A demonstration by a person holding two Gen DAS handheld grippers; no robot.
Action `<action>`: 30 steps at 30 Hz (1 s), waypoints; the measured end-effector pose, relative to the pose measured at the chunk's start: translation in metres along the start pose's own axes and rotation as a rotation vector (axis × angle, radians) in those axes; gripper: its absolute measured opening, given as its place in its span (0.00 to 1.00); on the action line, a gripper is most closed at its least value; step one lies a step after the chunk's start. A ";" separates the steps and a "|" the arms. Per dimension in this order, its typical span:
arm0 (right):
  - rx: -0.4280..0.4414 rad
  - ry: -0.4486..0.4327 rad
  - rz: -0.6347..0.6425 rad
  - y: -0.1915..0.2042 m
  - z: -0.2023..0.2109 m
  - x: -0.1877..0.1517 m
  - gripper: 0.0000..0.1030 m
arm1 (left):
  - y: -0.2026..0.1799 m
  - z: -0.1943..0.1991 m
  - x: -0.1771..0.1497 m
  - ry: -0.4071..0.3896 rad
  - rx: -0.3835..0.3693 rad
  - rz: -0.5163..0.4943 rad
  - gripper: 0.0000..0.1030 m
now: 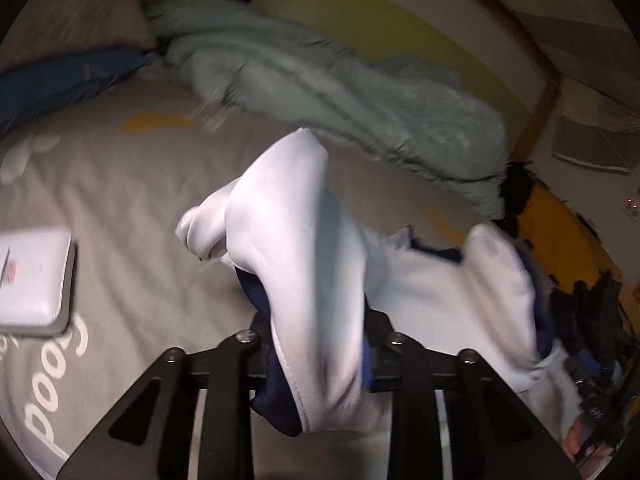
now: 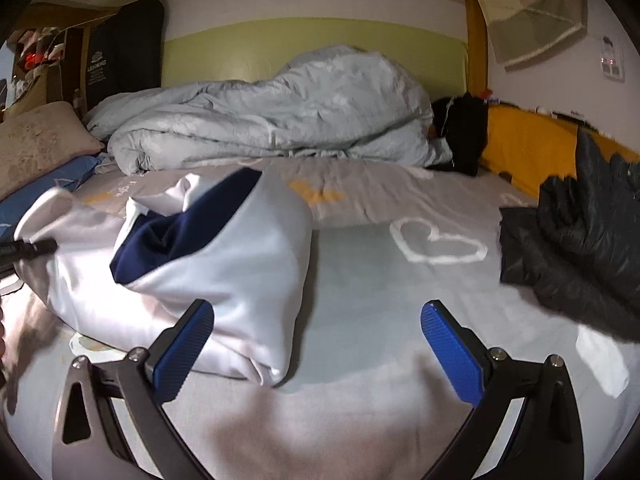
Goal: Fold large clothes
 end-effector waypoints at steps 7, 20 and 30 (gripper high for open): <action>-0.002 0.010 -0.048 -0.009 -0.001 0.002 1.00 | -0.073 0.037 0.034 -0.053 -0.126 -0.025 0.13; -0.250 -0.132 -0.125 -0.073 0.059 0.026 1.00 | -0.306 0.001 -0.030 0.180 -0.378 -0.226 0.06; -0.147 -0.136 -0.324 -0.103 0.061 0.024 1.00 | -0.297 0.000 -0.083 0.177 -0.341 -0.381 0.09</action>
Point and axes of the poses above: each gripper's, at about its wrist camera, not at the fingertips, and z roughly against the way its jaws point, y to its left, x to its top, the point moved 7 cm from there along -z, roughly the way its jaws point, and after that the axes turned 15 degrees about x, right-handed, at the moved point
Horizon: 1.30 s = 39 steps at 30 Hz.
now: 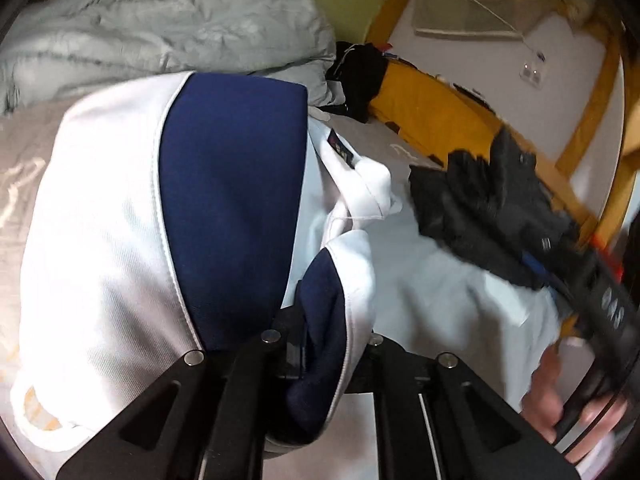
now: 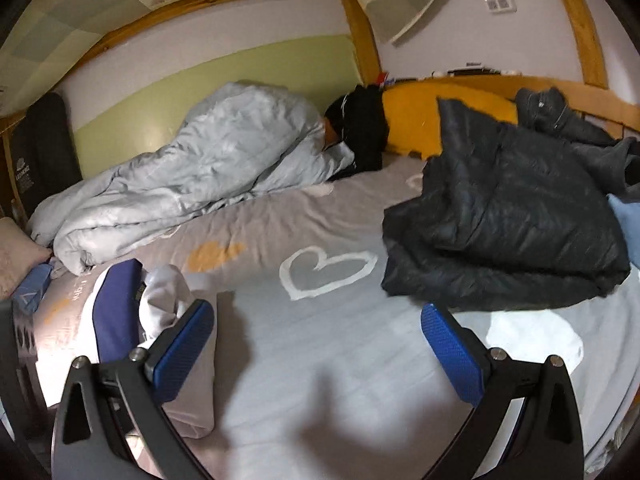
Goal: Fold large clothes
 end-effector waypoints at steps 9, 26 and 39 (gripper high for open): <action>-0.039 -0.027 0.077 0.010 0.004 0.001 1.00 | -0.015 0.056 -0.007 -0.100 -0.110 -0.088 0.68; 0.004 -0.002 0.136 0.029 -0.001 -0.011 1.00 | 0.074 0.112 -0.027 -0.200 0.118 0.010 0.85; 0.119 0.072 0.117 0.056 -0.016 -0.013 1.00 | 0.154 0.099 -0.017 -0.148 0.321 0.216 0.99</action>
Point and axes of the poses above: each gripper's, at about its wrist camera, not at the fingertips, and z roughly against the way its jaws point, y to its left, x to its top, the point moved 7 cm from there along -z, roughly the way its jaws point, and after that the axes turned 15 degrees about x, right-handed, at the moved point
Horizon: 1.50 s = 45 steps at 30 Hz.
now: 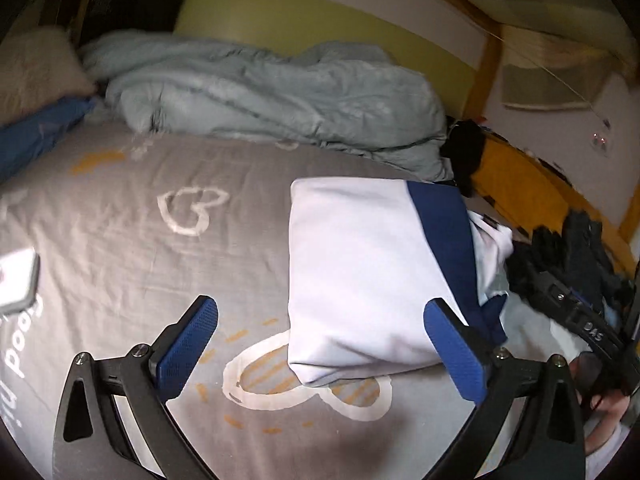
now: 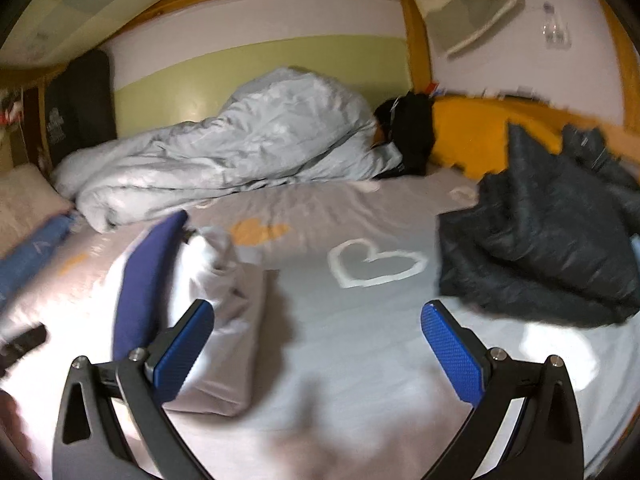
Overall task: Fold large clothes
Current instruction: 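Grasp the folded white bundle with both grippers and lift it off the sheet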
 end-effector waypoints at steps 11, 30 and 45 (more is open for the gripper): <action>0.431 0.353 -0.267 0.045 -0.071 -0.022 1.00 | -0.008 -0.079 -0.005 0.453 -0.207 0.213 0.99; 0.706 0.480 -0.658 0.019 -0.148 -0.061 1.00 | -0.019 -0.150 -0.003 0.573 -0.571 0.401 1.00; 0.787 0.308 -0.536 0.023 -0.061 0.013 0.88 | -0.074 -0.062 0.074 0.336 -0.584 0.203 0.81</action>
Point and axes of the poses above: each gripper's, at about its wrist camera, not at the fingertips, and z roughly against the way its jaws point, y to its left, x to its top, the point moved 7 cm from there along -z, roughly the way its jaws point, and after that the axes turned 15 degrees about x, right-handed, at the moved point
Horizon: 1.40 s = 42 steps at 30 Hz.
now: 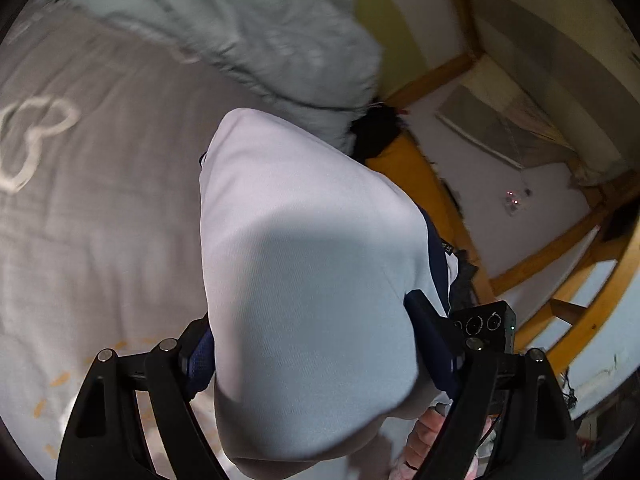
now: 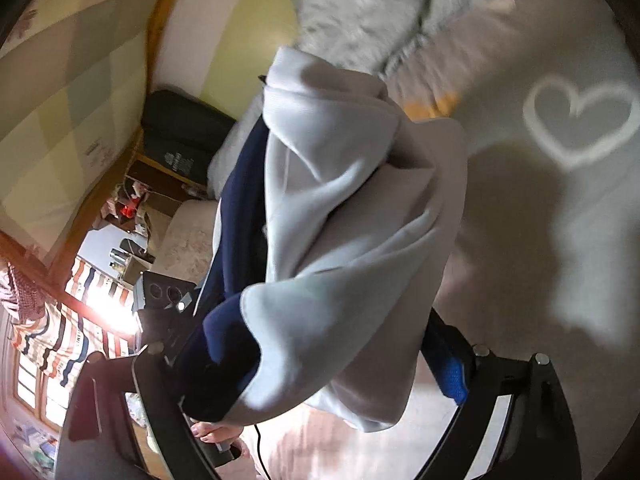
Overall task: Fold large clothes
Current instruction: 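Grasp the folded white bundle with both grippers and lift it off the sheet, then carry the bundle with both grippers and lower it onto the black puffer jacket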
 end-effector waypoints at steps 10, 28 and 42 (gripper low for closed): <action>-0.037 -0.178 0.133 0.069 0.128 0.047 0.89 | -0.150 -0.010 0.013 -0.011 -0.145 -0.196 0.81; -0.332 -0.500 0.037 -0.010 0.376 0.098 0.91 | -0.366 -0.220 -0.066 0.242 -0.341 -0.401 0.81; -0.537 -0.527 -0.043 -0.084 0.371 0.087 0.94 | -0.302 -0.299 -0.093 0.308 -0.102 -0.394 1.00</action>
Point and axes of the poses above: each gripper's, at about its wrist camera, not at the fingertips, and z roughly against the way its jaws point, y to its left, x to its top, the point moved 7 cm from there along -z, roughly the way its jaws point, and after that the axes turned 15 degrees about x, right-handed, at the moved point
